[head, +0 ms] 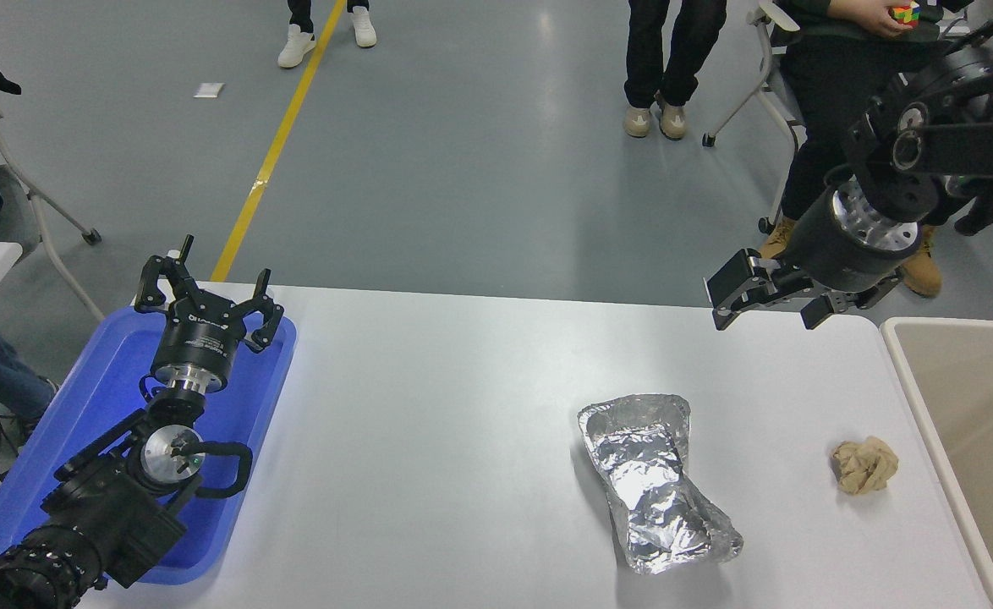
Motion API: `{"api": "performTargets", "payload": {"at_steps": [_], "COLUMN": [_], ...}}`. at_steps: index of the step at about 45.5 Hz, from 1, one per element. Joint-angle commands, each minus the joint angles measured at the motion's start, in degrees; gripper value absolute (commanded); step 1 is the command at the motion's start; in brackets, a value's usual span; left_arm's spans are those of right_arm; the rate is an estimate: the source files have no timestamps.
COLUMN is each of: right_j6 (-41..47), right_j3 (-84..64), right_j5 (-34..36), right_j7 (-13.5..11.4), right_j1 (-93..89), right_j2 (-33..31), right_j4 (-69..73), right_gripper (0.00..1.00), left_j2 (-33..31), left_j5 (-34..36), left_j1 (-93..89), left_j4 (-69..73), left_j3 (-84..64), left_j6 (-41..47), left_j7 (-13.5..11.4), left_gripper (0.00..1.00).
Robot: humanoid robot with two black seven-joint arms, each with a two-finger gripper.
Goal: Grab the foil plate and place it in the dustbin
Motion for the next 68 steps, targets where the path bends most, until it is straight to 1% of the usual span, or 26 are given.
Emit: {"api": "performTargets", "payload": {"at_steps": [1, 21, 35, 68], "right_j6": [0.0, 0.0, -0.18, -0.18], "right_j3": [0.0, 0.0, 0.0, 0.18], "right_j5": [0.0, 0.0, 0.0, 0.97], "right_j7": [0.0, 0.0, 0.0, 0.0], "right_j1": [-0.08, -0.43, -1.05, -2.19], "right_j2": [0.23, 0.23, 1.64, 0.67], "right_j4": [0.0, -0.27, -0.97, -1.41], "right_gripper": [1.0, 1.0, 1.0, 1.0], "left_j2": [0.0, 0.0, 0.0, 0.0], "left_j5": [0.02, 0.02, 0.02, 0.02], "left_j1": [0.0, 0.0, 0.0, 0.0], "left_j4": [0.0, 0.0, 0.0, 0.0], "left_j3": [0.0, 0.0, 0.0, 0.0], "left_j6": [0.01, 0.01, -0.08, 0.01], "left_j7": [0.0, 0.0, 0.0, 0.0], "left_gripper": [1.0, 1.0, 1.0, 1.0]}}
